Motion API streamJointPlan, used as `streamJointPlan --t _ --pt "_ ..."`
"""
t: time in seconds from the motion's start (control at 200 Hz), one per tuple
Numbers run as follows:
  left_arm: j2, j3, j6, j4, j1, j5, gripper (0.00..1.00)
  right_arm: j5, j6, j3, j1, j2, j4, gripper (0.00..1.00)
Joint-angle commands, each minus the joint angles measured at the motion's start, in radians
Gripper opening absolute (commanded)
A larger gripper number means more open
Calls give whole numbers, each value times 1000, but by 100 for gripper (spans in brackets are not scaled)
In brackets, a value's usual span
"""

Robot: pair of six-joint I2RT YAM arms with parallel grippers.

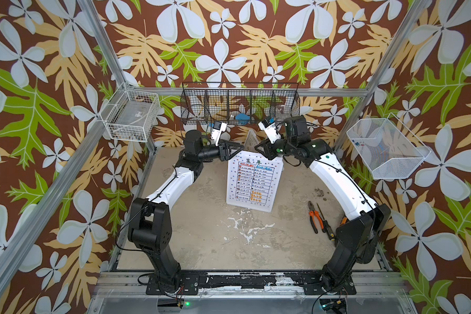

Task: Insert the menus into the narrow rack
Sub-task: Insert the menu into the narrow rack.

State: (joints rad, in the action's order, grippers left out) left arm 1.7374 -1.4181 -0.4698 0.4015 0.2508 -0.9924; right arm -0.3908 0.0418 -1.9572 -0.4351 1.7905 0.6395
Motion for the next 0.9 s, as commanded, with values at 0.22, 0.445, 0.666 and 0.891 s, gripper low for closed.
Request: streamJointPlan --t 0.22,0.445,0.666,0.891 --pt "-12 16 8 26 -2 -2 52 -8 0 18 -2 -1 6 33" --pt "-14 24 11 26 -2 0 52 -13 0 37 -2 -2 6 33" --pt "-17 33 30 7 -2 16 53 -19 0 50 -4 -6 5 33" --pt "-18 27 51 -22 -2 37 62 -20 -1 58 -7 -11 2 33"
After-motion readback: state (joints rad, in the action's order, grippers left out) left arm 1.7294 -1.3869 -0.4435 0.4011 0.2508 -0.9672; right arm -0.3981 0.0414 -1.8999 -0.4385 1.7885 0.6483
